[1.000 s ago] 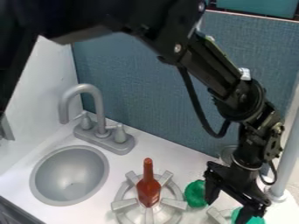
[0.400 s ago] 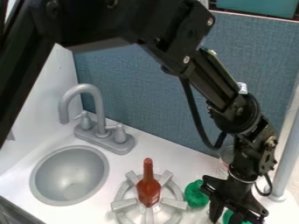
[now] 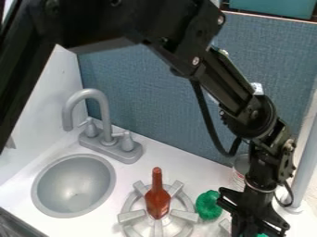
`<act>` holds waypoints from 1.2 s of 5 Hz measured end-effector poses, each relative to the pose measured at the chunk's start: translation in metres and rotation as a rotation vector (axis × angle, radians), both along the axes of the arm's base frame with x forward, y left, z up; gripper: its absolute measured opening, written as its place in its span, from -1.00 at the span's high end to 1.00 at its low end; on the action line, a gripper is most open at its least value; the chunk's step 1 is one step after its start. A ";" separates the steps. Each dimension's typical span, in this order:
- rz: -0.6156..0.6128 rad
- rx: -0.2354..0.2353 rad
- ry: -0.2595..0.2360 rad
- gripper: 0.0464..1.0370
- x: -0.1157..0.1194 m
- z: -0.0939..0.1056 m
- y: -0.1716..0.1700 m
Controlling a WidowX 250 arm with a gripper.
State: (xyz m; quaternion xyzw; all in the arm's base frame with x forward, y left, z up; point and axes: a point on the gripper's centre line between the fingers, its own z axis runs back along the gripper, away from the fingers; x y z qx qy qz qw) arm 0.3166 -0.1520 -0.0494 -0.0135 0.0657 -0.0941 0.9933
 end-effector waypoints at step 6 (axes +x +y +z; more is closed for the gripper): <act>-0.504 -0.053 0.095 0.90 -0.087 0.029 0.021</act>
